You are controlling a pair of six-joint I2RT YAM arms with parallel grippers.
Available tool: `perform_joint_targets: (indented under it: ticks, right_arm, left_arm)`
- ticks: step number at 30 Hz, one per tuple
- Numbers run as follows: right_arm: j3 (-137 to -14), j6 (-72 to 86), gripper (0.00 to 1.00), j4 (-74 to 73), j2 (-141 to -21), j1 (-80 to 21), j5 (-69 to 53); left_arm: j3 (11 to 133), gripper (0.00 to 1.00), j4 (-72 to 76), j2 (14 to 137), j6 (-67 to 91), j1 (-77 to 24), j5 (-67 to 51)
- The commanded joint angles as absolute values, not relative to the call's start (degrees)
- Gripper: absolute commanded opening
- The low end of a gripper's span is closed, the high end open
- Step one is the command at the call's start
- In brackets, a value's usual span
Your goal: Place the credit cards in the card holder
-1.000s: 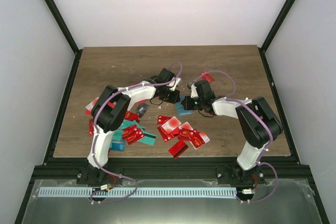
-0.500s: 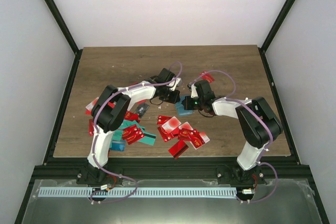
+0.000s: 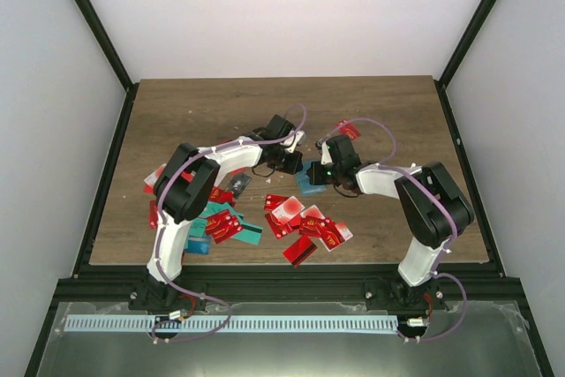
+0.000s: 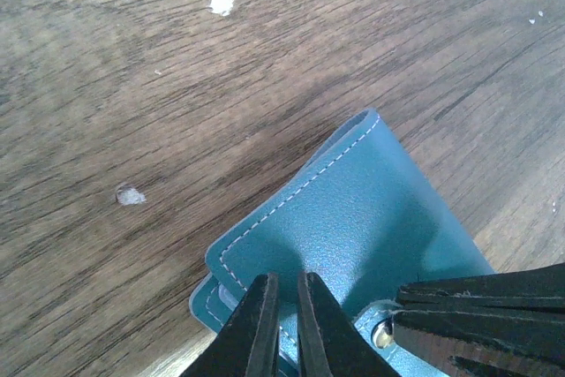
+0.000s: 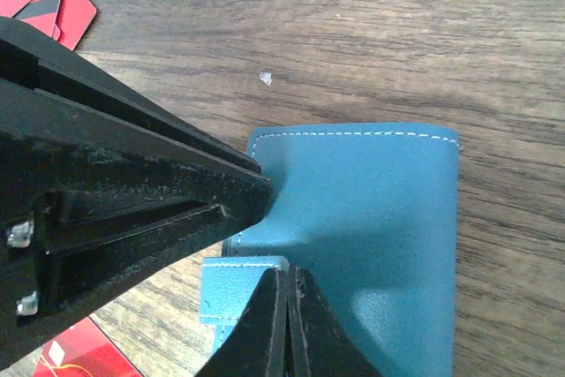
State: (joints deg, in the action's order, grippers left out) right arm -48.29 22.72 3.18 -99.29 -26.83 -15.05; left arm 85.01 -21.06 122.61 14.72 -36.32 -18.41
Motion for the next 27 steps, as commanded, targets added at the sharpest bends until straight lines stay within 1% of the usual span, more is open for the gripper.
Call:
perform_joint_targets:
  ticks: [1,7,19,22,25,26,27]
  right_arm:
    - [-50.0,21.7,0.01,2.9,-101.9,-26.7,-11.3]
    - [-51.2,21.7,0.01,1.9,-104.0,-26.7,-11.4]
    - [-53.6,21.7,0.01,-6.7,-106.6,-26.8,-5.0]
    - [-53.8,21.7,0.01,-7.9,-107.1,-26.9,-5.4]
    - [-54.5,21.7,0.01,-8.0,-106.0,-26.8,-8.5]
    - [-55.0,21.8,0.02,-8.0,-105.3,-26.8,-10.2]
    - [-55.7,21.9,0.08,-7.9,-104.5,-26.8,-12.0]
  left_arm:
    - [84.0,0.09,-24.2,124.5,13.9,-36.4,-17.1]
    - [83.8,0.09,-24.2,124.4,13.7,-36.4,-17.4]
    - [83.1,0.09,-24.2,123.5,13.3,-36.5,-17.5]
    - [83.3,0.09,-24.0,123.5,13.5,-36.5,-17.5]
    - [83.5,0.10,-23.5,122.6,14.2,-36.5,-17.3]
    - [83.6,0.12,-23.3,122.1,14.3,-36.5,-17.2]
    - [83.8,0.14,-23.2,121.5,14.8,-36.4,-16.8]
